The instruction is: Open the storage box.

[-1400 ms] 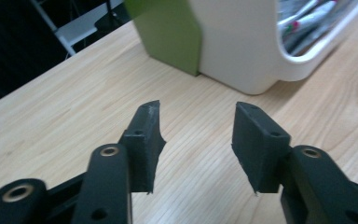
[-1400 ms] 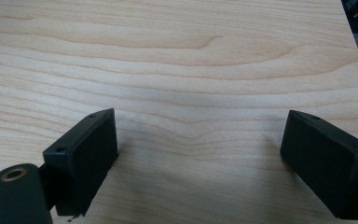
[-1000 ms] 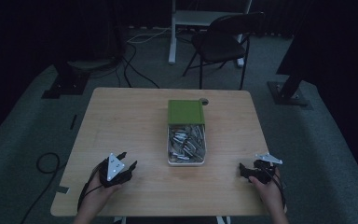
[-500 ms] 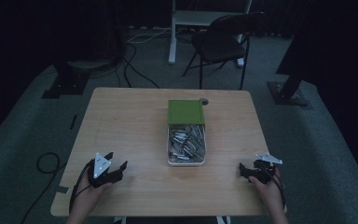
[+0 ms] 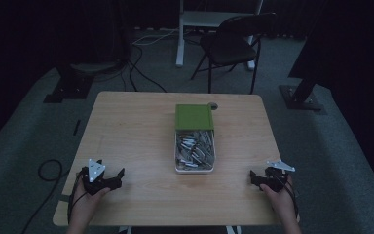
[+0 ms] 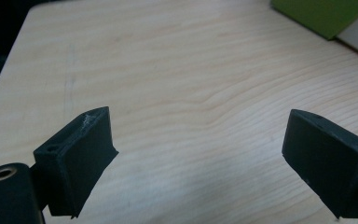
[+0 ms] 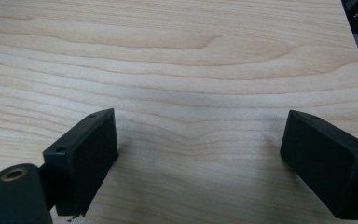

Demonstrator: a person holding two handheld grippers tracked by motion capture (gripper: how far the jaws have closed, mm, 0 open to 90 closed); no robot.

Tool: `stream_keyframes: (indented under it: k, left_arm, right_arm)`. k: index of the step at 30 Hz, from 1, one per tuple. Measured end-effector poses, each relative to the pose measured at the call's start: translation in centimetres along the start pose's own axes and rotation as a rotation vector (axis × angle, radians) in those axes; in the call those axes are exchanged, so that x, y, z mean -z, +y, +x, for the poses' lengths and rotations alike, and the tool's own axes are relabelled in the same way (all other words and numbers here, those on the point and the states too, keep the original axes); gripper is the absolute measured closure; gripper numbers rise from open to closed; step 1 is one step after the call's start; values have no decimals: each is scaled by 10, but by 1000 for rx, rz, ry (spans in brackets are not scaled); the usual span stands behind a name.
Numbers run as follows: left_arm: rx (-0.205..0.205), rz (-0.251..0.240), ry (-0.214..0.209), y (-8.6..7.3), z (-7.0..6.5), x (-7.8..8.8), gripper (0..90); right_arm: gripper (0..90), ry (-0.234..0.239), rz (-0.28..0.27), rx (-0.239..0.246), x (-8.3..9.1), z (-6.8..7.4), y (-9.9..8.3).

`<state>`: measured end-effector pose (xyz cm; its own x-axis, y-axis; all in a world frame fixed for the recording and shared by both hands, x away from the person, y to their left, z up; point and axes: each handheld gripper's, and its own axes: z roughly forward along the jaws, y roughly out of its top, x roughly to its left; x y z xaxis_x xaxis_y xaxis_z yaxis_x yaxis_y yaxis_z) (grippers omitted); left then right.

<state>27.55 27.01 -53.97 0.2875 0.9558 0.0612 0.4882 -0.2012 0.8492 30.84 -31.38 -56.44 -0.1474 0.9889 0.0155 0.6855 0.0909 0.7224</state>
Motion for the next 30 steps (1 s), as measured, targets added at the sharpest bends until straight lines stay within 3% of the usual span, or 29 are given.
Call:
stream_keyframes:
  k: [3, 11, 22, 24, 30]
  left_arm:
    - [47, 42, 24, -2, 4, 0, 96]
    - [122, 121, 61, -8, 14, 0, 96]
    - [119, 201, 55, -16, 16, -8, 96]
    - [106, 245, 56, -16, 15, -10, 94]
    - [109, 244, 60, -16, 15, -11, 88]
  right_arm:
    - [104, 0, 0, 0, 0, 0, 0]
    - [104, 0, 0, 0, 0, 0, 0]
    - [104, 1, 0, 1, 0, 0, 0]
    - [104, 0, 0, 1, 0, 0, 0]
    - [104, 2, 0, 1, 0, 0, 0]
